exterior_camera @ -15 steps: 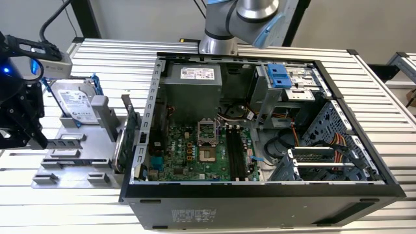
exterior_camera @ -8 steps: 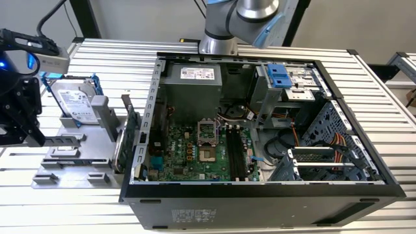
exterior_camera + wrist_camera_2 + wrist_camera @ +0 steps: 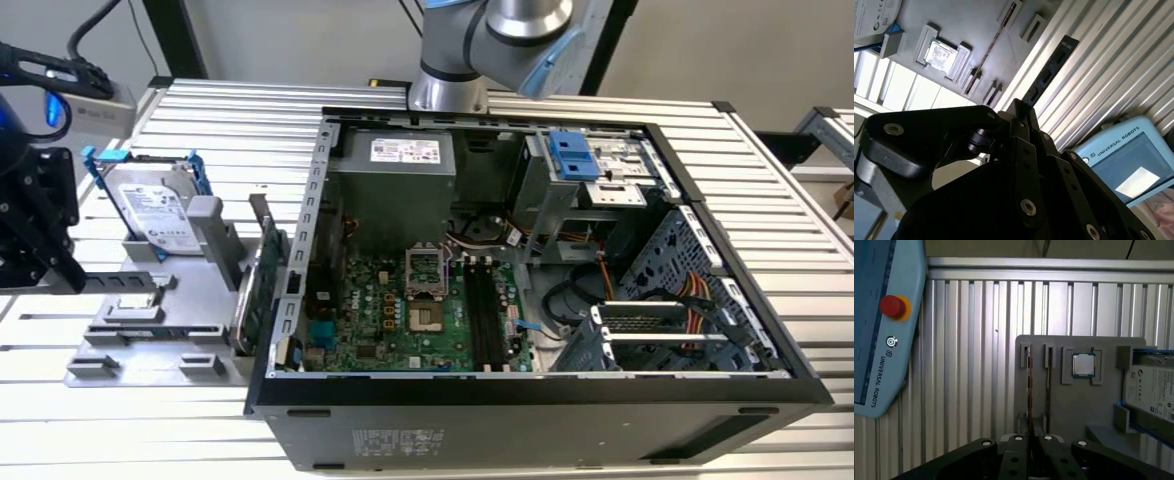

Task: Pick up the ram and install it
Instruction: 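Pick up the ram and move it above insertion slot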

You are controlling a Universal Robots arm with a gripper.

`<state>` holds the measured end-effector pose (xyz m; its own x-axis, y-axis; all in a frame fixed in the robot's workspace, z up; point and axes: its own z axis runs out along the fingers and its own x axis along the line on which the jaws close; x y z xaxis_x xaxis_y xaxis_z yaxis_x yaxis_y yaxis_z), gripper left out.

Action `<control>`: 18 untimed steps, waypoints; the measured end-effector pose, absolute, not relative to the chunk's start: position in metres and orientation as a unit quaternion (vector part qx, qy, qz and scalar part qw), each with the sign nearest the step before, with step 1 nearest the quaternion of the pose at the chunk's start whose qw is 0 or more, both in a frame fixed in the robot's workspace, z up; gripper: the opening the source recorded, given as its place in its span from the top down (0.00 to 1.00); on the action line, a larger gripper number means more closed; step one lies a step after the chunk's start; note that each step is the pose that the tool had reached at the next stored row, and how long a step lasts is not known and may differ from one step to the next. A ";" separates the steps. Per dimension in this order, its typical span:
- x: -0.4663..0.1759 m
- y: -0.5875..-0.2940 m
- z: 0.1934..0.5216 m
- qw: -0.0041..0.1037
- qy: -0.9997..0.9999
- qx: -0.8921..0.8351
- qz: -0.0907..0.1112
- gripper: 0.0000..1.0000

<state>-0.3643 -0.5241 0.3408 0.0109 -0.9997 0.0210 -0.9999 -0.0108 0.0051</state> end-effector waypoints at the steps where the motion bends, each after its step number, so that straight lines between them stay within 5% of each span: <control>1: -0.364 -0.524 0.342 0.009 -0.703 0.711 0.006 1.00; 18: -0.364 -0.524 0.365 0.009 -0.703 0.711 0.006 1.00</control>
<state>-0.3643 -0.5240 0.3647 0.0110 -0.9997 0.0210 -0.9999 -0.0109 0.0051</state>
